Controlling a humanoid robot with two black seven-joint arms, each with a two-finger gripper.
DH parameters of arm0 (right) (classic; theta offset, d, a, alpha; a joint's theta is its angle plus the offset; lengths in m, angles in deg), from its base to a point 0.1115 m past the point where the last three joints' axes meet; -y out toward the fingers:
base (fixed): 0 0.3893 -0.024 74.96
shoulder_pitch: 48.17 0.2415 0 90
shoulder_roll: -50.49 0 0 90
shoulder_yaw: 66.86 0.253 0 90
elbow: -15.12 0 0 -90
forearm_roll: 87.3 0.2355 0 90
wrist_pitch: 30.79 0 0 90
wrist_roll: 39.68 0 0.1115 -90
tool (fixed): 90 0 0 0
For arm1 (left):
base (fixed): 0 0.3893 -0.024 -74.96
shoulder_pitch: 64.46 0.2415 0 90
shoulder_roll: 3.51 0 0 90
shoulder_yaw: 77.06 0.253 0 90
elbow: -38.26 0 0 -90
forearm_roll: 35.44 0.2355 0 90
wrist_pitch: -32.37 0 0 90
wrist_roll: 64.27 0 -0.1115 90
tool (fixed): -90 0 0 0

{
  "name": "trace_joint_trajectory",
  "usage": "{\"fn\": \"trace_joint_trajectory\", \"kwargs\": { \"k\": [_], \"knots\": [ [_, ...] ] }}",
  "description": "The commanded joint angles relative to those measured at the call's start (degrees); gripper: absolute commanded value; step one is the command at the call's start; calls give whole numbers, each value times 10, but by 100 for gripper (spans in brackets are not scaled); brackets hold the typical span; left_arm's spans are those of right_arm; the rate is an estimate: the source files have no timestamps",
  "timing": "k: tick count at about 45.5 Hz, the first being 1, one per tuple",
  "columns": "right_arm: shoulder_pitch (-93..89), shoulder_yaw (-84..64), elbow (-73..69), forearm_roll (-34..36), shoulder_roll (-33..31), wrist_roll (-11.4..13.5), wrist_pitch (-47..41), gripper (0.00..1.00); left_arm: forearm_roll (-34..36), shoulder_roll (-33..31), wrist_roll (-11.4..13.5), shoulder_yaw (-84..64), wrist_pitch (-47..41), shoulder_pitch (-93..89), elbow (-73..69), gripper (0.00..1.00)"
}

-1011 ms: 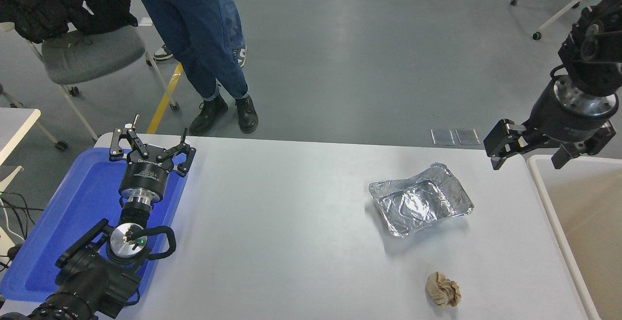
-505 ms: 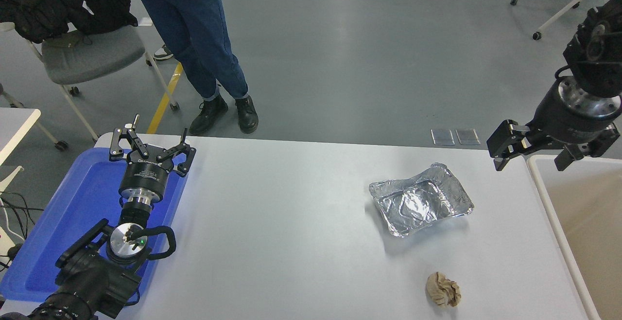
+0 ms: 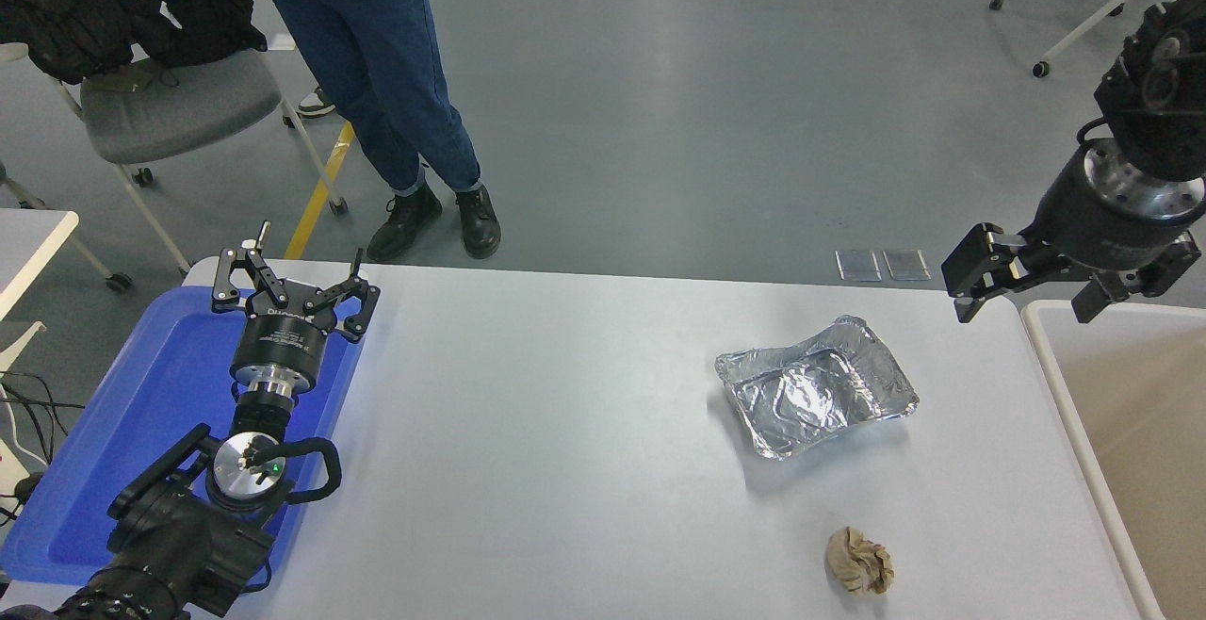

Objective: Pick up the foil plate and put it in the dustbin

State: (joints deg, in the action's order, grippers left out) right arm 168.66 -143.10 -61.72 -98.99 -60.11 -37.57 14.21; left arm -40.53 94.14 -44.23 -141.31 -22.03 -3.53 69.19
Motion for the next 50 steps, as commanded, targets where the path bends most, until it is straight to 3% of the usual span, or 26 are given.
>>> {"fn": "trace_joint_trajectory", "kwargs": {
  "k": [1,25,50],
  "knots": [
    [-24,26,0,4,-1,0,0,100,0,0,0,0,0,1,0,100],
    [-98,64,41,4,-4,0,1,100,0,0,0,0,0,1,0,100],
    [-259,141,82,4,-4,1,292,100,0,0,0,0,0,1,0,100]
  ]
}}
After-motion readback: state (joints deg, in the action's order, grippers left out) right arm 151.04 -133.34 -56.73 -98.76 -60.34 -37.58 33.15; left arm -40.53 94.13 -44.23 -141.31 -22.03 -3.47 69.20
